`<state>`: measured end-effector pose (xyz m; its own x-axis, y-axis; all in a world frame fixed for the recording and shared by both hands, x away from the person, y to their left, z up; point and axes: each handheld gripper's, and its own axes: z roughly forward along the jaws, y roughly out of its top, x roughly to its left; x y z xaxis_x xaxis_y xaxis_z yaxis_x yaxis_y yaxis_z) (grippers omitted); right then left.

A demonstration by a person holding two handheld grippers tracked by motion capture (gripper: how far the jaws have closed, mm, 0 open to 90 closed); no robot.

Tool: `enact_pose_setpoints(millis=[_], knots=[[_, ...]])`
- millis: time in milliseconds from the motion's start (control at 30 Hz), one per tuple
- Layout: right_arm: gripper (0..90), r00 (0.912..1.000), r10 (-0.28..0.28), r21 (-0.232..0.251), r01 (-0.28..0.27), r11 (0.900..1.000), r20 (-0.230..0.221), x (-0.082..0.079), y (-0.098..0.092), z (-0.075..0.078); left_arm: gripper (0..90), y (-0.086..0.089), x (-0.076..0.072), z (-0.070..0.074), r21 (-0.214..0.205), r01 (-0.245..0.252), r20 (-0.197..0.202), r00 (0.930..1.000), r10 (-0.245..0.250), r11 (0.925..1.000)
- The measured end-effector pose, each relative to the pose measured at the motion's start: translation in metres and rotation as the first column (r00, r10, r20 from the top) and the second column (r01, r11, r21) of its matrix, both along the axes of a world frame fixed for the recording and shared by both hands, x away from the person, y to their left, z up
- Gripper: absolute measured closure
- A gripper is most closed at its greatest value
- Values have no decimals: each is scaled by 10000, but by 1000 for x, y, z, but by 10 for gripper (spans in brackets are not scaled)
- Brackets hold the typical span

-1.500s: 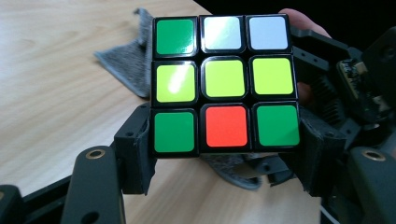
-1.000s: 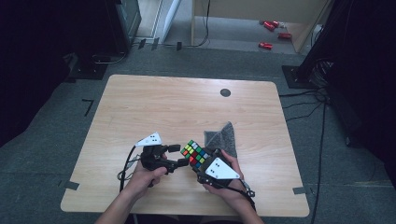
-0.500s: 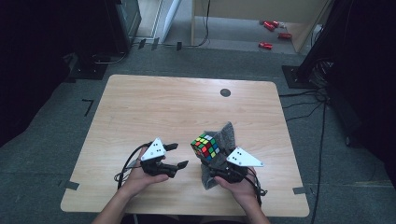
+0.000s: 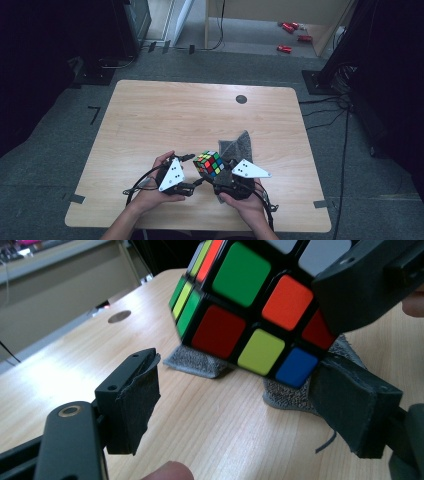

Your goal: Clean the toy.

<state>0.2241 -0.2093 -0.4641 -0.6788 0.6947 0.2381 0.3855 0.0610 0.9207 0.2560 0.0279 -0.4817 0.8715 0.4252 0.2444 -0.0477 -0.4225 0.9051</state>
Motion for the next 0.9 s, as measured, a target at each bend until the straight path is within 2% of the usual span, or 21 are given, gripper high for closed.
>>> enact_pose_setpoints(millis=[133, 233, 267, 367, 500, 633, 767, 867, 900], knots=[[335, 9992, 201, 284, -192, 9994, -334, 0, 2, 1, 246, -4, -6, 0, 176, -22, 658, 9978, 10, 9998], [335, 9975, 272, 404, -246, 9989, -650, 1, 3, 0, 265, -6, -11, 1, 483, -289, 1502, 9884, 214, 9984], [335, 9962, 273, 504, -232, 9985, -830, 2, 2, 0, 277, -7, -13, 1, 537, -276, 1633, 9864, 185, 9982], [335, 9903, 390, 824, -282, 9962, -1336, 5, 0, -1, 299, -8, -12, 0, 634, -186, 1552, 9879, 85, 9978], [335, 9795, 553, 801, -405, 9960, -1935, 9, -1, -4, 305, -9, -14, -3, 896, -119, 1677, 9858, -33, 9959], [304, 9775, 672, 1111, -455, 9928, -1999, 12, -4, -3, 337, -5, -11, 0, 623, 30, 1204, 9927, -105, 9981], [210, 9884, 461, 1158, -294, 9928, -1445, 11, -12, 5, 338, 3, -3, 0, 272, -417, 529, 9978, 403, 9988], [195, 9934, -111, 984, 224, 9949, -1143, 13, -24, 8, 338, 12, 4, 2, -191, -633, -222, 9978, 628, 9978], [194, 9937, -391, 794, 476, 9957, -1053, 14, -28, 8, 338, 15, 6, 4, -183, -738, -585, 9956, 726, 9971]])
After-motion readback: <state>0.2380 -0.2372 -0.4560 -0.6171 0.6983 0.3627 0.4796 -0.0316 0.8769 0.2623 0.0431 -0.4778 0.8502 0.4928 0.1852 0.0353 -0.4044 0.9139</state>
